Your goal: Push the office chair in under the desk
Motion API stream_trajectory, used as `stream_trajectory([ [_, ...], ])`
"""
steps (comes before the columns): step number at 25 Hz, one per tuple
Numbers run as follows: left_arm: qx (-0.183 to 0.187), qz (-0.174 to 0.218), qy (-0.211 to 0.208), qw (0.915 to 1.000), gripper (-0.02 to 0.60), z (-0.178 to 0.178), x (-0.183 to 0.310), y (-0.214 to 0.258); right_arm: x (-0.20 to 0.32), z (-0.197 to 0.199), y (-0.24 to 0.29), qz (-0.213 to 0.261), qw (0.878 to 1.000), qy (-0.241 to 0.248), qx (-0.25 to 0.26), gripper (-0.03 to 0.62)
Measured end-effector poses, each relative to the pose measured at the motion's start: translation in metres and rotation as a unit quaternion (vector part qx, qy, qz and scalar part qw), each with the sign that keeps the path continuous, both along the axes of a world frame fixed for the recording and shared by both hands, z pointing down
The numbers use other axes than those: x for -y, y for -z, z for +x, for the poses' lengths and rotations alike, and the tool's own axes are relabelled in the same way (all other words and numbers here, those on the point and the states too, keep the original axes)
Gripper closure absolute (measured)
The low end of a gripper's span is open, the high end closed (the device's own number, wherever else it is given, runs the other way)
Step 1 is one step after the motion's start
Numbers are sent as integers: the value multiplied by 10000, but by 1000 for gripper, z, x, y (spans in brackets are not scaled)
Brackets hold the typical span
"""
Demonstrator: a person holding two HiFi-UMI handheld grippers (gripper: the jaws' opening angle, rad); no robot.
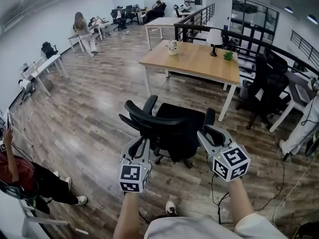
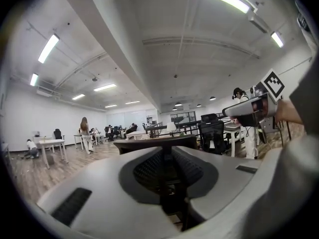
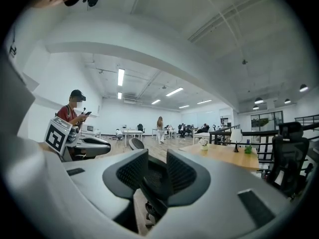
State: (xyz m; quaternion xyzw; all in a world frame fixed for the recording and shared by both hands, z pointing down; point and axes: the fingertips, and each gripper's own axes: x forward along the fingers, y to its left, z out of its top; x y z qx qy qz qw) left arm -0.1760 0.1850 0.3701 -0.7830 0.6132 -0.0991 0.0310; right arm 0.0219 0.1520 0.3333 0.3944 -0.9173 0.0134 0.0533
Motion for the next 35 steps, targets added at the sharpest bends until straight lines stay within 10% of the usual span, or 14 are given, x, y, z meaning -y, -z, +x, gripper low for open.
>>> stream_trajectory([
  [15, -282, -656, -332, 9969, 232, -30, 74, -67, 65, -33, -69, -436, 9972, -252, -561, 339],
  [35, -174, -1156, -374, 9924, 204, -26, 111, -119, 128, -68, -145, -890, 9904, 237, -1026, 287],
])
